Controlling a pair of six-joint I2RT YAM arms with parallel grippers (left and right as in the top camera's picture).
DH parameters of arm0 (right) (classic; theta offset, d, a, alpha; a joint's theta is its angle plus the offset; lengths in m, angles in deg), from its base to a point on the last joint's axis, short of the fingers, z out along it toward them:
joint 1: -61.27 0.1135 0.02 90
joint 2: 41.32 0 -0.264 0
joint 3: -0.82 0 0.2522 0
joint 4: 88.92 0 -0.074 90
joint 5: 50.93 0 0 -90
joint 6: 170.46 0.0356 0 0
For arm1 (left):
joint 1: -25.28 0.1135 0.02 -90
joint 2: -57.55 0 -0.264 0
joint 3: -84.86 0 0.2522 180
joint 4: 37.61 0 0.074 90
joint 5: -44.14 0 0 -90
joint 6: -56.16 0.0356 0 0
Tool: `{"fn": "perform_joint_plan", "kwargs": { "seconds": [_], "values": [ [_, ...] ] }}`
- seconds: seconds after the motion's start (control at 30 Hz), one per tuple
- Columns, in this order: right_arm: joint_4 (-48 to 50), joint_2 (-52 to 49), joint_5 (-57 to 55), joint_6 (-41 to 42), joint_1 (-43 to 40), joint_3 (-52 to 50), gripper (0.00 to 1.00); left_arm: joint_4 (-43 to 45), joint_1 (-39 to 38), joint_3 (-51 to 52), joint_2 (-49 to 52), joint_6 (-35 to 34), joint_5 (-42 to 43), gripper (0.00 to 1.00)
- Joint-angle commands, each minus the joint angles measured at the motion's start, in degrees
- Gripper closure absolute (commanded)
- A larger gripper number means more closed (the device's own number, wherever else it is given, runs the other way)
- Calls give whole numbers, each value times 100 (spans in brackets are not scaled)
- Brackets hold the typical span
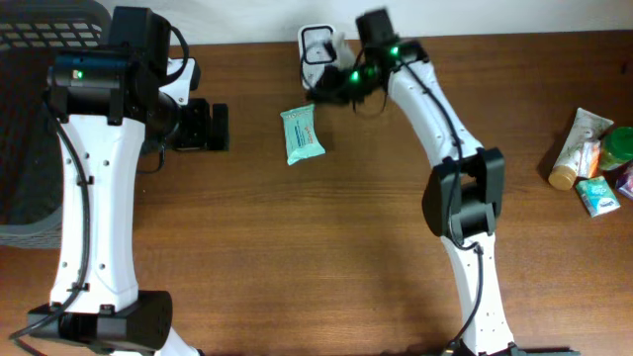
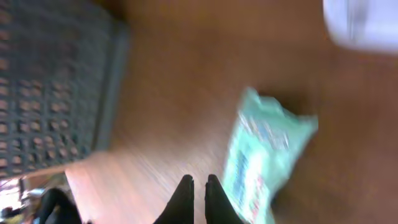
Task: Scan the item barcode
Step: 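Raise the wet-wipe pack to the scanner with the right gripper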
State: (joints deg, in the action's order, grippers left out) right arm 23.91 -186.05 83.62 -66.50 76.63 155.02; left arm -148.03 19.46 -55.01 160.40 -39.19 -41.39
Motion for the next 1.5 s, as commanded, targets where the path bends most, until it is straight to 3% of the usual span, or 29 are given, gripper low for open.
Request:
{"fn": "perform_joint_plan", "kwargs": {
  "seconds": [0.0,0.03,0.07,0.17,0.33,0.5,0.57,0.63,0.77,0.87,1.2,1.47],
  "values": [
    [-68,37,-321,310,-188,363,71,-7,-2,-4,-15,92,2,1],
    [-186,11,-369,304,-184,341,47,-4,-2,-4,-15,92,0,1],
    [-352,-4,-557,306,-144,304,29,-4,0,-4,-15,92,2,1],
    [-551,-17,-1180,306,127,-33,17,-4,-2,-4,-15,92,2,1],
    [-319,-39,-2133,656,570,-898,16,-4,-2,-4,-15,92,0,1],
    [483,-59,-2065,654,796,-1799,16,-4,0,-4,-15,92,0,1],
    [531,-133,-2151,654,870,-1843,26,-4,-2,-4,-15,92,2,1],
    [619,-229,-2317,654,914,-1840,43,-4,-2,-4,-15,92,0,1],
    [745,-350,-2321,793,949,-1840,52,-4,-2,-4,-15,92,0,1],
    [761,-352,-2317,909,949,-1840,96,-4,0,-4,-15,92,0,1],
    [374,9,-588,450,-44,-256,96,-4,-2,-4,-15,92,0,1],
    [1967,-9,-575,455,-299,-424,96,-4,-2,-4,-15,92,2,1]
  ]
}}
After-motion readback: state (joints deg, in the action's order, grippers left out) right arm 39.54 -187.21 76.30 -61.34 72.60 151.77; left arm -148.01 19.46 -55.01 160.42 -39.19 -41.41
